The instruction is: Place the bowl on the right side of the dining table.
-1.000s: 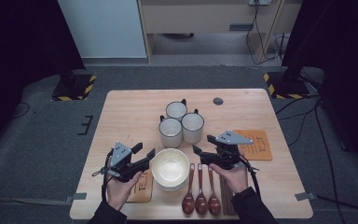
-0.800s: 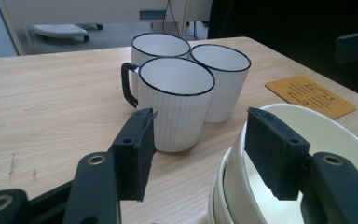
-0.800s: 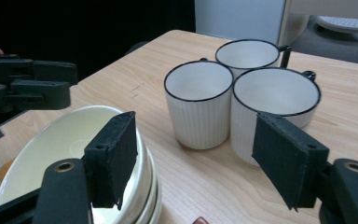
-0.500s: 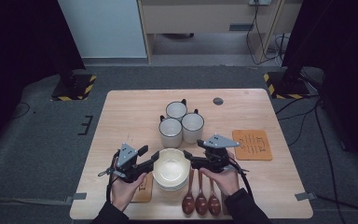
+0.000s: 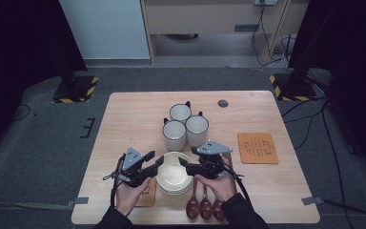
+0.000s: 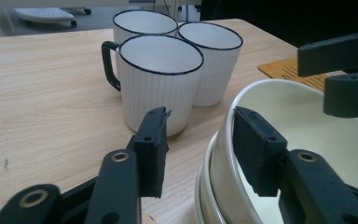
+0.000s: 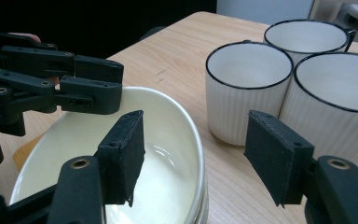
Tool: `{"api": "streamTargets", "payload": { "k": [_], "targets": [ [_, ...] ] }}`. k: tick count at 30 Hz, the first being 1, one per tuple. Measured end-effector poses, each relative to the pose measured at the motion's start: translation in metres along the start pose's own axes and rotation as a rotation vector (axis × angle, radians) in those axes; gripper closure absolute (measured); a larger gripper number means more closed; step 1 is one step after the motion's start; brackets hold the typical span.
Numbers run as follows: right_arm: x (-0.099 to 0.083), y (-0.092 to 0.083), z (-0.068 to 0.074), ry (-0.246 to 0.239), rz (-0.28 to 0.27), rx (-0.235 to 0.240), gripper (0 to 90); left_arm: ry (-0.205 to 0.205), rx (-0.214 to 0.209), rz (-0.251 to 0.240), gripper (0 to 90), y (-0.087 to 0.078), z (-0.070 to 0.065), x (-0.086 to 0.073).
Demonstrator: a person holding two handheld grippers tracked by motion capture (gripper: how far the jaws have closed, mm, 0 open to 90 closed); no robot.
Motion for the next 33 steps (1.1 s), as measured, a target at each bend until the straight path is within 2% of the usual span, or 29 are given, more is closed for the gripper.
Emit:
{"api": "streamTargets", "payload": {
  "k": [18, 26, 33],
  "targets": [
    [-0.013, 0.008, 0.002, -0.033, 0.071, -0.003, 62.5, 0.017, -0.011, 0.051, 71.8, 0.008, -0.005, -0.006],
    [-0.017, 0.010, 0.002, -0.031, 0.093, -0.007, 72.6, 0.026, -0.014, 0.067, 80.4, 0.009, -0.008, -0.008],
    [-0.017, 0.012, 0.004, -0.029, 0.097, -0.002, 79.4, 0.038, -0.004, 0.068, 81.4, 0.009, -0.009, -0.008]
  ]
}}
Point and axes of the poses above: each handheld gripper's, and its own axes: y roughly forward along the jaws, x roughly out of its top, z roughly to its left, the point moved 5 cm from there along y, roughly forward along the jaws, and after that the axes turned 12 degrees about -y, right-handed, at the moved point
